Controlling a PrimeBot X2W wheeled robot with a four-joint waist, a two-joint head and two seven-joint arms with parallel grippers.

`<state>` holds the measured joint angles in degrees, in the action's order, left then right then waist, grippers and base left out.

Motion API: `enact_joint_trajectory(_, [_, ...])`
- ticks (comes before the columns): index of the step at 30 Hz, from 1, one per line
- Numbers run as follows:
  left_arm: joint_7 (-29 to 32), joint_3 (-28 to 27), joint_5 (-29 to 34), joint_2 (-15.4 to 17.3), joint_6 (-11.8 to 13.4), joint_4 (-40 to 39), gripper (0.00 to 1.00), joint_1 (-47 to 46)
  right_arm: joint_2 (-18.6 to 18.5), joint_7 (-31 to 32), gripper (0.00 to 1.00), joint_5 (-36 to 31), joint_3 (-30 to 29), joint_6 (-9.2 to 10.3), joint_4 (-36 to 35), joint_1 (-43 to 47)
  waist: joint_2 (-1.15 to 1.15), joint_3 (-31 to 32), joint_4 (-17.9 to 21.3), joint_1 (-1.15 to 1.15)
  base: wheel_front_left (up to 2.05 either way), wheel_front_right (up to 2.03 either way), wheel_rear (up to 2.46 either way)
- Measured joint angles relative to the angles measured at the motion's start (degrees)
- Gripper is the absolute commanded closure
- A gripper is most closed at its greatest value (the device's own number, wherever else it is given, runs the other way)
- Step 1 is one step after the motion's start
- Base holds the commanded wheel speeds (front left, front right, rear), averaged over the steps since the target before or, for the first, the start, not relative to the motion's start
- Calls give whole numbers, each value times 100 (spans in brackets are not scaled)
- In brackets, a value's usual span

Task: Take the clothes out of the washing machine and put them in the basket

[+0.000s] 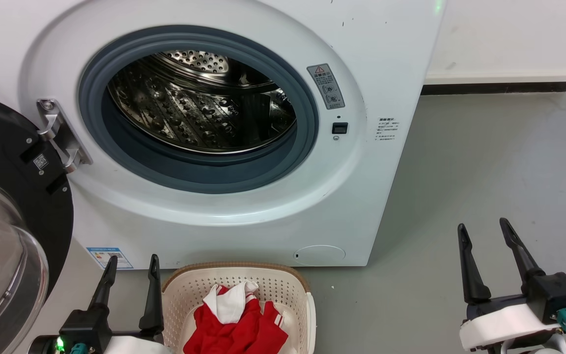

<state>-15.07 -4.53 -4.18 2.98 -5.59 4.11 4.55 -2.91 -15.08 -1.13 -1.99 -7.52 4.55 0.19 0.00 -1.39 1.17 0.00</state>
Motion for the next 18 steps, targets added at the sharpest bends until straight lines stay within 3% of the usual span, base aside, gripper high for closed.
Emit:
enact_joint_trajectory(12, [0,-10,-44,-2,-4,-12,0,-1,0,0,0,18,-21,0,10,-8,0,-21,21,0,0,0,0])
enact_joint_trajectory(13, [1,-8,-59,-4,-3,-13,100,1,1,0,100,16,-23,0,19,-5,0,-23,17,0,0,0,0])
enact_joint_trajectory(18, [55,13,-91,-20,-3,261,100,21,2,35,100,45,-18,-1,270,68,0,-22,17,0,0,0,0])
